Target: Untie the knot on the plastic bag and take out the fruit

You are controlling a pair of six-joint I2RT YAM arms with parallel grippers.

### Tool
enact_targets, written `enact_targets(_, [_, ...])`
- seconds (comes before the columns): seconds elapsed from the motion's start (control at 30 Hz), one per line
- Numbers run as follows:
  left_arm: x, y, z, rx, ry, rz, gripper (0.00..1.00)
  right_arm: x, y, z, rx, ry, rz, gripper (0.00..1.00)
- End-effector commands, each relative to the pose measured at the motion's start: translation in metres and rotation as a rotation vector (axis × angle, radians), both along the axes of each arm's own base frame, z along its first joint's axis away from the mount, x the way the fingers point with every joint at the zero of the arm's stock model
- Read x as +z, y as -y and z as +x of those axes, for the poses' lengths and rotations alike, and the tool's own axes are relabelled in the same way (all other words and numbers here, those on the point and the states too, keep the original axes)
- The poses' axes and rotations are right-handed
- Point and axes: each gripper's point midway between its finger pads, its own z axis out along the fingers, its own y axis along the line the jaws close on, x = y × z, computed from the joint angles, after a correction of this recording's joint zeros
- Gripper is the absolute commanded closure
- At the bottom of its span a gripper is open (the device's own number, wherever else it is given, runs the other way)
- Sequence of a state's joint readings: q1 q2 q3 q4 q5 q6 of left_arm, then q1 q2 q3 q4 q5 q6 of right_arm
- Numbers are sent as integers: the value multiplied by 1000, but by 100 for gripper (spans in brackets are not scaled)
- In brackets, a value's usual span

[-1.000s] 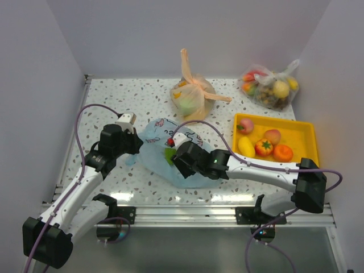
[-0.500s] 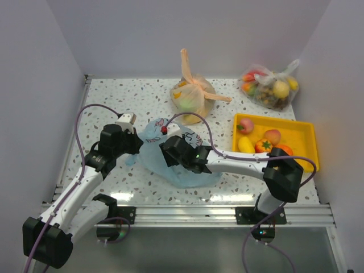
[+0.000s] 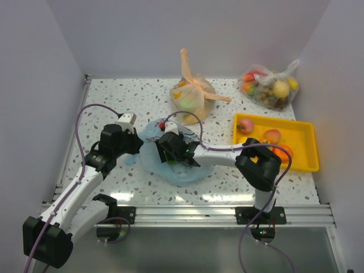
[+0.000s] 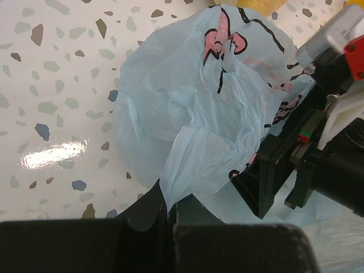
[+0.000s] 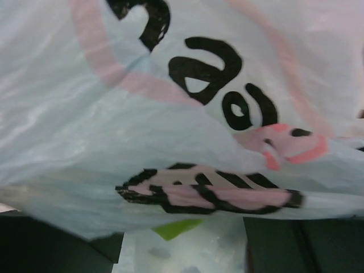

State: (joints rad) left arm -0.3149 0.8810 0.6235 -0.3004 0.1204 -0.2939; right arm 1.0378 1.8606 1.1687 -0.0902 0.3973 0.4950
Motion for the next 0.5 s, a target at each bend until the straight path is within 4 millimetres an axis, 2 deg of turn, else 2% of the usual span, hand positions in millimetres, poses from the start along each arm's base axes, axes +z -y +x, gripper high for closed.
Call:
enact_targets(0.0, [4,1,5,-10,33,-3,100,7,-21,7,-2,8,70,25])
enact_targets(0.13, [4,0,5,-7,32,-1,100,-5,-16,5,-5,-2,44,25])
enact_targets(0.23, [3,0,5,-7,29,0,100,-4,-9,3,0,7,29,30])
enact_targets(0.3, [3,0,5,-6,28,2,100,1,-5,1,7,18,33,38])
enact_targets(0.33, [3,0,5,-6,28,2,100,3,-3,-1,14,19,34,43])
enact_targets(0.37, [3,0,5,-6,28,2,100,12,-3,-2,29,29,48,53])
enact_targets(0.47, [3,-1,6,-4,29,4,100,17,2,-7,65,37,39,67])
